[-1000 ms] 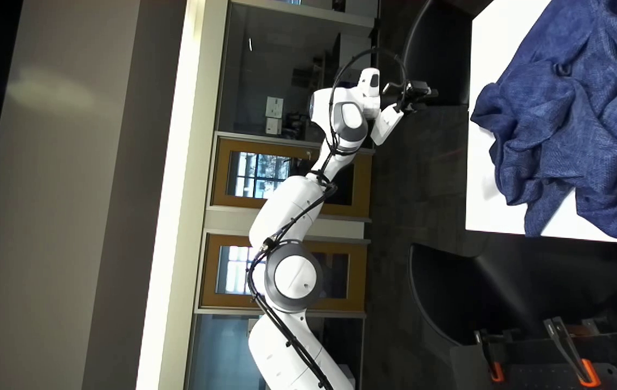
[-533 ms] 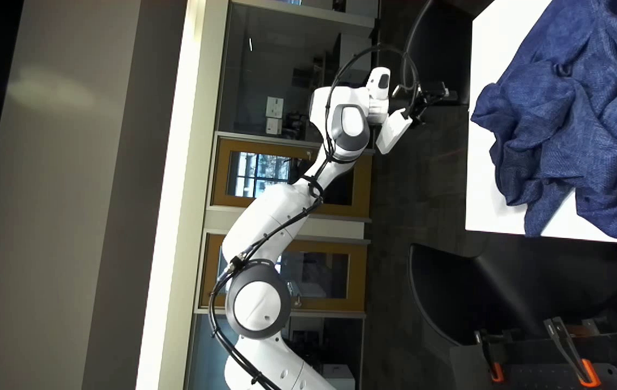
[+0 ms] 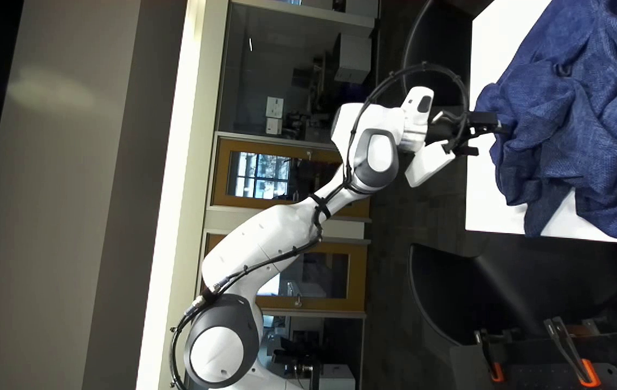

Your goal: Unfold the object and spread it to the part of the table

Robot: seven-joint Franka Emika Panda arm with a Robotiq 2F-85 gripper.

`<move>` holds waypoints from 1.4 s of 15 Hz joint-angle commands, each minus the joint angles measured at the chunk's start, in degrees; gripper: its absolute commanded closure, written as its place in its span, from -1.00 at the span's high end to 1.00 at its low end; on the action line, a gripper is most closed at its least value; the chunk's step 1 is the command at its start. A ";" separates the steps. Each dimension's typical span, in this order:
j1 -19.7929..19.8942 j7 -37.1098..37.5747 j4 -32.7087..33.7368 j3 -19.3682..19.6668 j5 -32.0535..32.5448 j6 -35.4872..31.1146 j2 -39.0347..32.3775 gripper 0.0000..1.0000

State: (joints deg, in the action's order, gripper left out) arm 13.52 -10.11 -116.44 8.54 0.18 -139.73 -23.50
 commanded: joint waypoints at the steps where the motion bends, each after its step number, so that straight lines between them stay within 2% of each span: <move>1: 1.22 -0.62 -13.81 2.82 3.27 -9.76 4.51 1.00; 3: 1.10 1.57 -17.41 5.53 6.04 -15.17 3.75 1.00; 4: 1.48 0.22 -12.52 3.73 4.06 -11.12 1.44 1.00; 6: 1.72 0.51 -15.61 5.15 5.25 -14.39 1.47 1.00; 8: 1.79 0.50 -15.94 5.25 5.37 -14.68 1.58 1.00; 12: 0.25 2.66 -13.68 6.28 7.14 -14.88 -1.22 1.00; 18: 0.63 3.29 -9.11 5.75 6.48 -18.45 -9.06 1.00; 19: 0.14 4.22 -8.21 6.28 6.87 -19.55 -10.62 0.50; 20: -0.10 4.66 -7.48 6.60 6.94 -20.22 -11.79 0.47; 21: -0.17 4.94 -6.75 6.85 6.87 -20.63 -12.97 0.31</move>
State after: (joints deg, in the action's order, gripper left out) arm 14.48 -8.15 -126.08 14.13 5.97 -158.62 -32.81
